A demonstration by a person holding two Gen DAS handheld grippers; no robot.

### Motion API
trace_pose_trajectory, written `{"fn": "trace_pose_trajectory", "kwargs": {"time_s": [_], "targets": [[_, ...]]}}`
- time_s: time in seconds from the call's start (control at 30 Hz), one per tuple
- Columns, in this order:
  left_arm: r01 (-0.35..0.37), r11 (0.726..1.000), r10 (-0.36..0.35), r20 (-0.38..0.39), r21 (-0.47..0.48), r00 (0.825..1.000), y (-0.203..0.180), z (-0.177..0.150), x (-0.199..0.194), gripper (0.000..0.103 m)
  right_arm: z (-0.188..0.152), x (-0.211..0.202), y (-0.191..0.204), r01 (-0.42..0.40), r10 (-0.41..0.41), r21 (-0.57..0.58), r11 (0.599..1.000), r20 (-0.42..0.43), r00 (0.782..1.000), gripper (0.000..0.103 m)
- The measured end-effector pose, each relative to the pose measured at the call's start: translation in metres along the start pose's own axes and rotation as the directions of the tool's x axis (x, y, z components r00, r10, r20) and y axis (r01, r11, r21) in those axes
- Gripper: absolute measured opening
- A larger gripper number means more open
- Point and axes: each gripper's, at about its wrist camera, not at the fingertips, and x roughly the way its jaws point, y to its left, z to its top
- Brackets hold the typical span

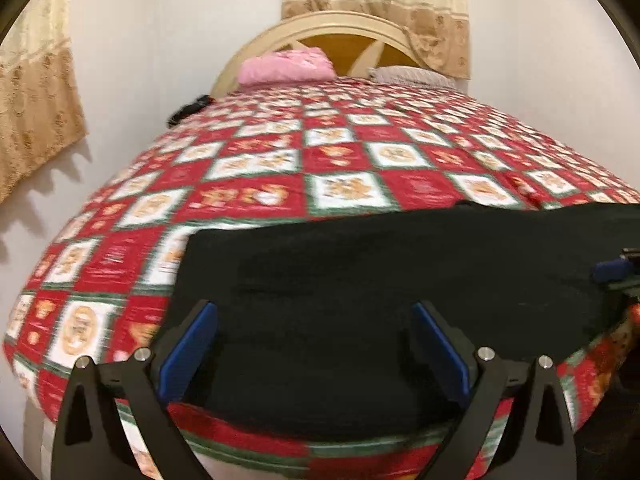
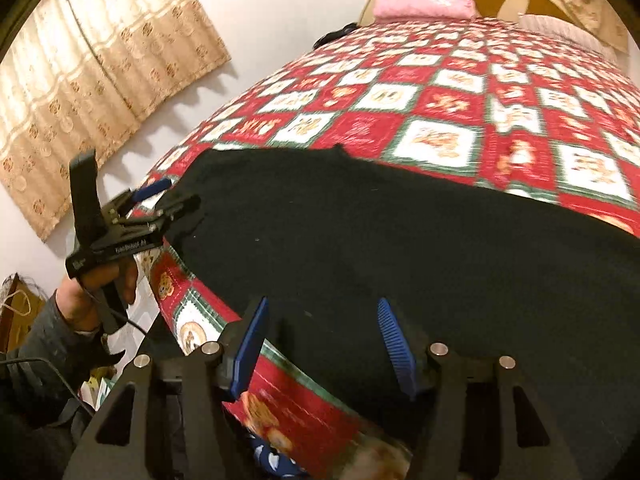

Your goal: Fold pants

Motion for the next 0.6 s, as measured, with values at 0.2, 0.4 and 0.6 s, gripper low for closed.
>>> {"fn": "trace_pose_trajectory", "kwargs": {"time_s": [0.2, 0.4, 0.6], "targets": [[0.068, 0.995, -0.068, -0.001, 0.074, 0.998, -0.047, 0.008, -0.007, 0.1, -0.016, -0.05, -0.037, 0.08, -0.088, 0.096, 0.992, 0.087, 0.992, 0.058], [0.131, 0.981, -0.135, 0.021, 0.144, 0.991, -0.089, 0.019, -0.013, 0.1, -0.043, -0.139, -0.1, 0.212, -0.265, 0.241, 0.947, 0.218, 0.939, 0.058], [0.168, 0.969, -0.169, -0.008, 0.179, 0.986, -0.118, 0.016, -0.005, 0.1, -0.077, -0.243, -0.185, 0.395, -0.542, 0.455, 0.798, 0.256, 0.801, 0.058]]}}
